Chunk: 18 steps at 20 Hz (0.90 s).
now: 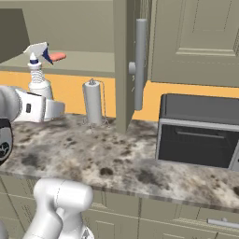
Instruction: Locate and retrieve the bar soap and spray from the cabinet. Place them next to the sink.
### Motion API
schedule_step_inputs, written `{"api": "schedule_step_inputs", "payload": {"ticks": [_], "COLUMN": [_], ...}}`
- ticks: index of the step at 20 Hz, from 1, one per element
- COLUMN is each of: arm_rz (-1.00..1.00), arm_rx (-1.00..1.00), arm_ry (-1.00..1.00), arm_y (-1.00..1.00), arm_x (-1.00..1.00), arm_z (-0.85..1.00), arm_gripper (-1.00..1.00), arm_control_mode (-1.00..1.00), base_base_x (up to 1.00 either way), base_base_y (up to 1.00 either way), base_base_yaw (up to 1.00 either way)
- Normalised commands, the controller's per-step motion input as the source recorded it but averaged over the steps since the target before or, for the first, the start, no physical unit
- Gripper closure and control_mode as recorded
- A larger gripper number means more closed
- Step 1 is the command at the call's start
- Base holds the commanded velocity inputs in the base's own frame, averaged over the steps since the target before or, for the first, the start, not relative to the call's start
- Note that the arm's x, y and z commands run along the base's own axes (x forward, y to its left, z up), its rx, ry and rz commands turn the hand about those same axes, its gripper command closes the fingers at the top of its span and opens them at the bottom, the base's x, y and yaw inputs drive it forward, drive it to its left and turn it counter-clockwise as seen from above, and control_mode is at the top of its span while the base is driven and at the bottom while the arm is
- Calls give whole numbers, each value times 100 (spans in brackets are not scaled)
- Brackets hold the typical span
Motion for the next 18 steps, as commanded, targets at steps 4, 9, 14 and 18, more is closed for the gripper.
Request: {"api": "schedule_step_inputs", "payload": {"ticks": [4, 9, 14, 18], "arm_rz": [1, 5, 8, 0], "arm_rx": [0, 0, 0, 0], "arm_ry": [0, 0, -2, 0], "arm_y": [0, 0, 4, 0], "arm_x": [-100, -100, -63, -3], "arm_z": [-11, -14, -2, 0], "arm_gripper": [100, 100, 100, 100], "arm_control_mode": [-100, -100, -100, -100], "base_base_x": [0, 0, 0, 0], "base_base_y": [0, 0, 0, 0], "base_base_yaw": [0, 0, 0, 0]}}
